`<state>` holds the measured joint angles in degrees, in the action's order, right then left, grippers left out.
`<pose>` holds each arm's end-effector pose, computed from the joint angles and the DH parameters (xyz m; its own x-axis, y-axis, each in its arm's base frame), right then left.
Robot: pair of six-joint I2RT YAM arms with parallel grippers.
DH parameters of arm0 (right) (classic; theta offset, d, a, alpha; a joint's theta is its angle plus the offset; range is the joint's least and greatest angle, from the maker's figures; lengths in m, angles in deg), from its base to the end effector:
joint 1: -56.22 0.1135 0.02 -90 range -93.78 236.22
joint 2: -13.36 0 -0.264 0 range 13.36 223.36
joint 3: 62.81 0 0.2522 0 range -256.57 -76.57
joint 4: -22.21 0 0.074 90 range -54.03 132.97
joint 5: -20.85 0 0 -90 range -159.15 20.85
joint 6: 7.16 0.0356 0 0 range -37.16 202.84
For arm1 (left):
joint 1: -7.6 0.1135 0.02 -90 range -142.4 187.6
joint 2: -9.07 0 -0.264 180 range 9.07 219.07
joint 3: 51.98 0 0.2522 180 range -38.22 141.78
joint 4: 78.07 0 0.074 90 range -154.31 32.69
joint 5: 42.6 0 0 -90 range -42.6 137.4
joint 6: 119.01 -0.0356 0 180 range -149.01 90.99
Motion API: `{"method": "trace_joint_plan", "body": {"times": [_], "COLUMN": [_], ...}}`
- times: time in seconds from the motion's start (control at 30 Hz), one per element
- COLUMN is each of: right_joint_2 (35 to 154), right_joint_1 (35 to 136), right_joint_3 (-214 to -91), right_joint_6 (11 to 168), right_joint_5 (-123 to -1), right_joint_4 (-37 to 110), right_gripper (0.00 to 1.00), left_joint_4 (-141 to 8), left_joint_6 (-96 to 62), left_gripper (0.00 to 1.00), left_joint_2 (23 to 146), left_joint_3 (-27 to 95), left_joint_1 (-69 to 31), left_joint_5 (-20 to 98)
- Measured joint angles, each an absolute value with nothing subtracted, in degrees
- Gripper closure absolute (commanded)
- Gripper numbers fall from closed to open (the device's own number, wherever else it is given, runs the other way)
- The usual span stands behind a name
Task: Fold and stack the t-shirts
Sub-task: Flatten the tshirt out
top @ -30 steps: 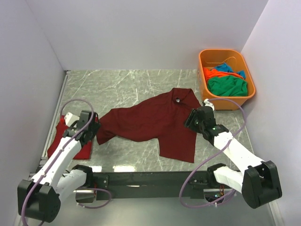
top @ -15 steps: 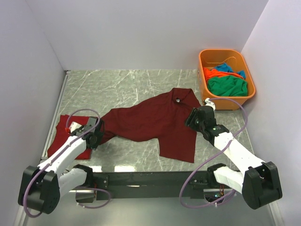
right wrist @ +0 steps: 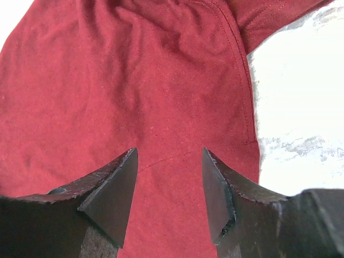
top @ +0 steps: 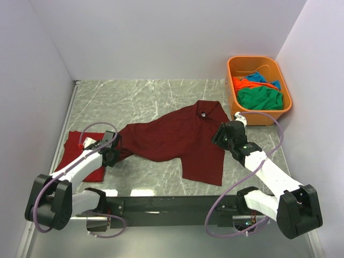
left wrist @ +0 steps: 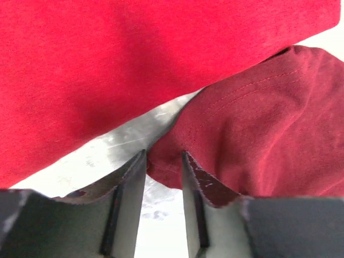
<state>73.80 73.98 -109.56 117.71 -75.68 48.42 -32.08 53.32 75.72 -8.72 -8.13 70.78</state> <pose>0.2095 0.0629 0.2133 -0.6270 0.3956 -0.6711 0.1688 0.9100 0.3788 0.1813 -0.0364 0.1559 -0.2335 -0.8793 -0.4151 -0.8776 0.3744 -0.2994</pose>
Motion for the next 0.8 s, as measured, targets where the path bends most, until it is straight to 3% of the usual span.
{"method": "trace_joint_plan", "body": {"times": [0.1,0.23,0.47,0.8], "right_joint_2": [73.8,73.8,73.8,78.0], "right_joint_1": [74.0,74.0,73.6,69.3], "right_joint_3": [-109.6,-109.6,-109.6,-110.3], "right_joint_6": [117.7,117.7,117.4,116.2], "right_joint_5": [-75.7,-75.7,-76.0,-77.7], "right_joint_4": [48.4,48.4,48.5,48.5], "right_gripper": [0.42,0.42,0.41,0.43], "left_joint_4": [-33.6,-35.1,-32.8,-28.8], "left_joint_6": [53.3,52.9,50.1,43.7], "left_gripper": [0.71,0.99,0.99,1.0], "left_joint_2": [77.3,78.1,75.8,62.0], "left_joint_3": [-8.2,-8.1,-7.9,-1.5], "left_joint_1": [-8.1,-8.1,-6.6,-0.3], "left_joint_5": [70.8,70.5,69.2,69.7]}}
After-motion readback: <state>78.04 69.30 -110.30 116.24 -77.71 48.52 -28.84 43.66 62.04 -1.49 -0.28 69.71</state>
